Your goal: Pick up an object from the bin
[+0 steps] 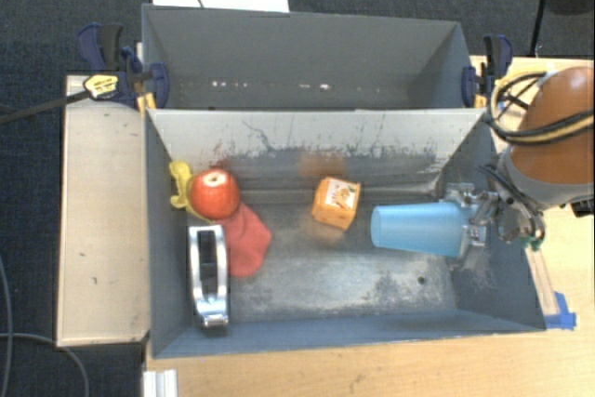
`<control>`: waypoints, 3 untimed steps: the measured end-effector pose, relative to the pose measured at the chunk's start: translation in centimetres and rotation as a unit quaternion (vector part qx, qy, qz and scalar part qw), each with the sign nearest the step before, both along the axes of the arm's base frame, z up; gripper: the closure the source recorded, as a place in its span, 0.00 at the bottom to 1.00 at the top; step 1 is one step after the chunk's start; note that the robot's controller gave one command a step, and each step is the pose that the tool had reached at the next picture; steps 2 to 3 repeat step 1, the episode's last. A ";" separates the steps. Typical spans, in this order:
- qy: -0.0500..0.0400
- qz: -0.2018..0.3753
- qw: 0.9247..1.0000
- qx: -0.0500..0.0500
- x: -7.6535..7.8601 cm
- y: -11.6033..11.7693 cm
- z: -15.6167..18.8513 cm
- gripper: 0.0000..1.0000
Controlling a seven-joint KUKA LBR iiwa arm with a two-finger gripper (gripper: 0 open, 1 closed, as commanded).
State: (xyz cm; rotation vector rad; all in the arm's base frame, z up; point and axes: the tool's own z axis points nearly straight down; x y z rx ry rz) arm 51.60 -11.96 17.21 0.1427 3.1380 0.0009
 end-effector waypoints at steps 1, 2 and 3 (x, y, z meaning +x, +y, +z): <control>0.002 0.015 1.000 0.000 -1.0 -0.3 6.4 1.00; 0.002 0.015 1.000 0.000 -1.0 -0.3 6.4 1.00; 0.002 0.015 1.000 0.000 -1.0 -0.3 6.4 1.00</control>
Offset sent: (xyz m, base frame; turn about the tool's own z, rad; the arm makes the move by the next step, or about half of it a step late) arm 0.0257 0.0007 0.1288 -0.1037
